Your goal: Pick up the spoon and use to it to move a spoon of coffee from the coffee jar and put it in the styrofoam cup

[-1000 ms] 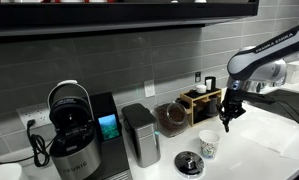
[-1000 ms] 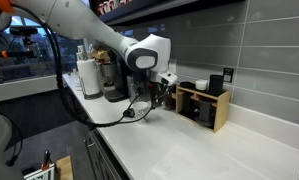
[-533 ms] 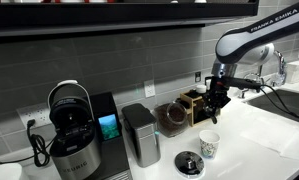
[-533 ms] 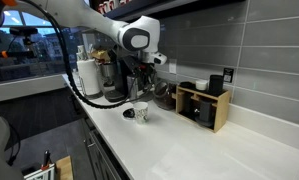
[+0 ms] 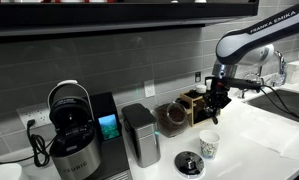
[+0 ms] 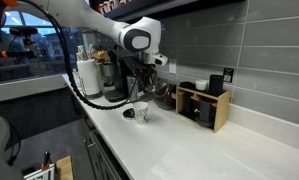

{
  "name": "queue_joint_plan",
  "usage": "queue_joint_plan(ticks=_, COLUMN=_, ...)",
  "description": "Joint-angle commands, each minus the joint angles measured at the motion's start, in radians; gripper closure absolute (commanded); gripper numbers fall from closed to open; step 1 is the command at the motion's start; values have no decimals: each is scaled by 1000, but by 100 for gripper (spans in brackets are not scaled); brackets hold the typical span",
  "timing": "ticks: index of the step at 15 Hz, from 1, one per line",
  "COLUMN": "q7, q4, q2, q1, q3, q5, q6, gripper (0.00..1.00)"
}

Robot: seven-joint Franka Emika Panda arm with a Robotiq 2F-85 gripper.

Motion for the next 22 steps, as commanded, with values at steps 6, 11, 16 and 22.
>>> queue_joint_plan(ticks=6, q7=-163, q4=157, q2=145, q1=66, q3=70, q5=-15, q6=-34, gripper=99)
queue_joint_plan(ticks=11, q7=-244, q4=270, q2=259, q1=100, q3=97, q5=-114, q6=-33, gripper=99)
queue_joint_plan(ticks=16, q7=-252, q4=367, q2=351, q1=99, q3=80, q5=-216, q6=9, gripper=99)
queue_joint_plan(ticks=22, q7=-237, q4=375, q2=356, q1=95, q3=80, q5=-213, q6=21, gripper=97)
